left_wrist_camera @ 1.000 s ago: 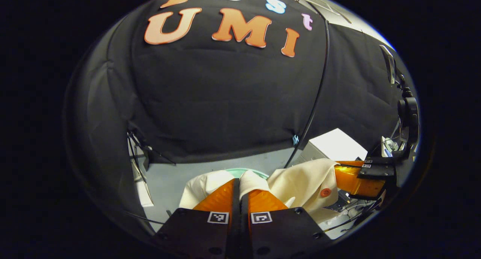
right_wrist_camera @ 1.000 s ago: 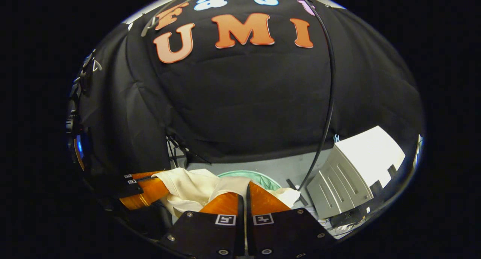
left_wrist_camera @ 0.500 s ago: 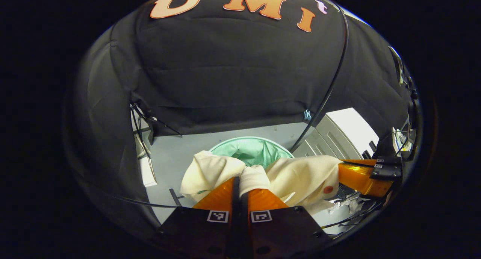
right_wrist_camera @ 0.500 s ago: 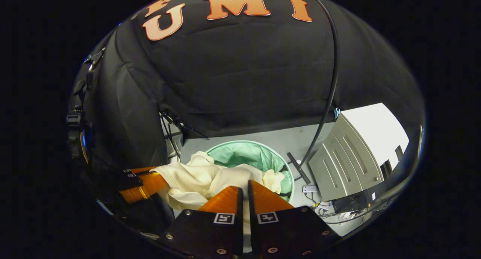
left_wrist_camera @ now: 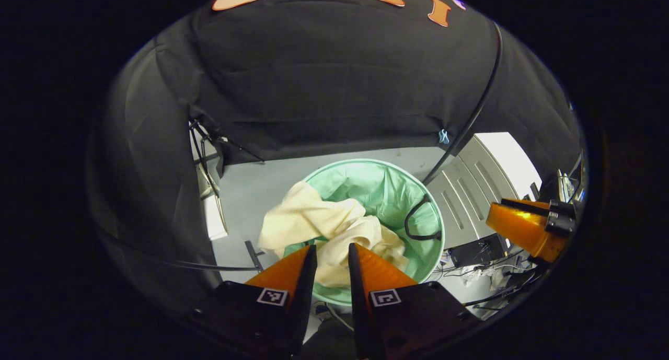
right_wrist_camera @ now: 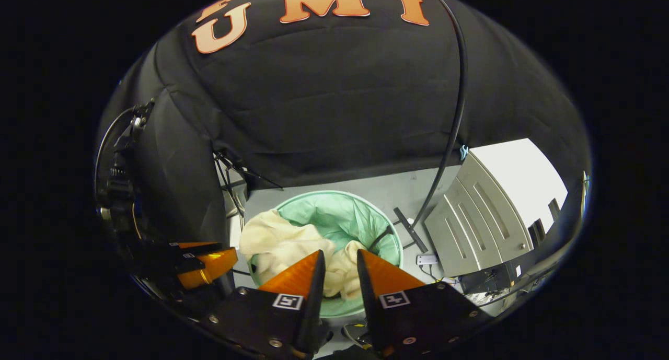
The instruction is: Grasp the clothes on the hanger with both hands and then place them into the laundry hamper below.
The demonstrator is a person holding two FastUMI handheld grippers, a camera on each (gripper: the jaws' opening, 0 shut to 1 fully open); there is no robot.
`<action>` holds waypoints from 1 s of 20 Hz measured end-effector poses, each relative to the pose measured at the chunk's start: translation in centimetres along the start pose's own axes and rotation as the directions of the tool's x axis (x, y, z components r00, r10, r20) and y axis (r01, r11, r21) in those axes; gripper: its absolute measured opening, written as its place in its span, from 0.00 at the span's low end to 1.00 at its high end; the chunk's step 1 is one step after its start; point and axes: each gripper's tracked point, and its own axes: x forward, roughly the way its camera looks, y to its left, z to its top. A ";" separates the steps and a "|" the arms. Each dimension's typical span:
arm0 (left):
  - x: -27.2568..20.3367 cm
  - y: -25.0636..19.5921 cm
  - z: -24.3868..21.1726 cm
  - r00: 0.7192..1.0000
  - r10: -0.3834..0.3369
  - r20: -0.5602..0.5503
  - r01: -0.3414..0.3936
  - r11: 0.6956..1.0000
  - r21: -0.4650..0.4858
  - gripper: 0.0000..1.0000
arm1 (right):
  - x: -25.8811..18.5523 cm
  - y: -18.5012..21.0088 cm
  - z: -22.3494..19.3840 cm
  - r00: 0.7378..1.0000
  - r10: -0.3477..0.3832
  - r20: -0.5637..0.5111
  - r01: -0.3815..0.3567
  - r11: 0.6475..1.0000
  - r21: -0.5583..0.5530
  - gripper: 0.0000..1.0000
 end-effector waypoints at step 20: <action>-6.9 2.0 3.4 0.983 0.030 0.183 -0.025 0.999 -0.029 0.99 | -4.6 1.3 -1.2 0.999 -0.001 0.034 0.000 0.999 0.035 0.94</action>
